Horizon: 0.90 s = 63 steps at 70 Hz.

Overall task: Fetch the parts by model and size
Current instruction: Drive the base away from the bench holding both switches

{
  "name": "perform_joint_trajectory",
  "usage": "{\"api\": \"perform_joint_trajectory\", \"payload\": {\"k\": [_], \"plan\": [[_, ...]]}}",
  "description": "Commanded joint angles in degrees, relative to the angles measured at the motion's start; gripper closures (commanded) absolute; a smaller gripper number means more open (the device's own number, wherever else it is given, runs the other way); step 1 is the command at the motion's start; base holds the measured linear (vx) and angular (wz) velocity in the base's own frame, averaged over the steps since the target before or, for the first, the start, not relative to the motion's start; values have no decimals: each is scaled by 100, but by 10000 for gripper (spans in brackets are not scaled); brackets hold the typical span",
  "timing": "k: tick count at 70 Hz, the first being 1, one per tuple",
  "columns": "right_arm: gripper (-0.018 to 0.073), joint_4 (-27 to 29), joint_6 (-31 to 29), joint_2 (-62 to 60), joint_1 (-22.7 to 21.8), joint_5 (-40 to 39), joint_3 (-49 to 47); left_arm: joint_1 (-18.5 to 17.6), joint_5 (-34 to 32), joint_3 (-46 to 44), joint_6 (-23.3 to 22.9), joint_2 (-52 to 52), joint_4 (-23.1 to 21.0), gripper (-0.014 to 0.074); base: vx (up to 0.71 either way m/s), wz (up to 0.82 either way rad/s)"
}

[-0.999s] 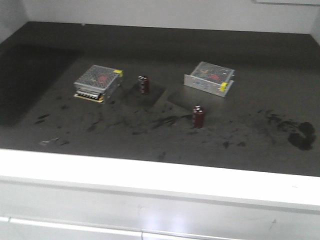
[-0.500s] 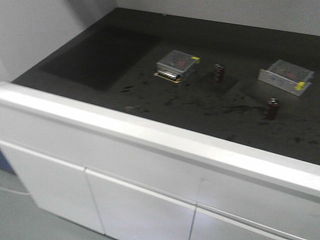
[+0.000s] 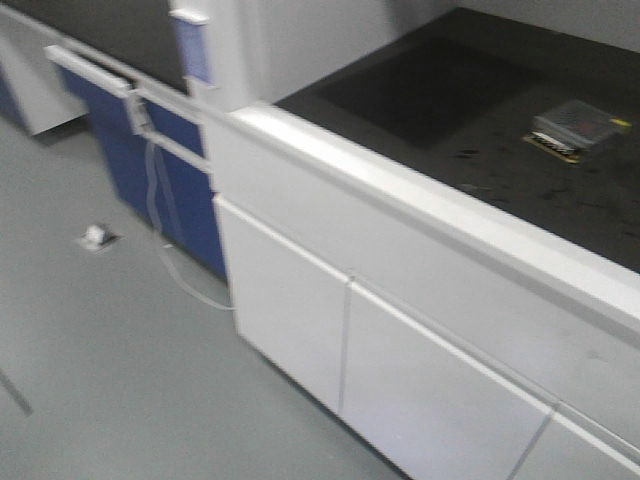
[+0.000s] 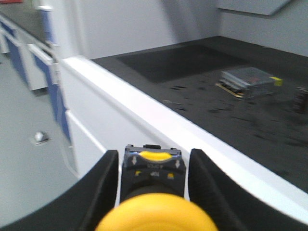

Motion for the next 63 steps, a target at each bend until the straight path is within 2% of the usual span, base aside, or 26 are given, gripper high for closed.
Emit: {"api": "perform_joint_trajectory", "payload": {"k": [1,34,63], "plan": [[566,-85,-66,68,-26,-436,-148,13,-435,-147,-18,70,21,603,-17,74],[566,-79,-66,68,-26,-438,-148,13,-440,-147,-18,70,21,603,-12,78],[566,-79,-66,68,-26,-438,-148,13,-440,-147,-18,70,21,603,3,69]]}}
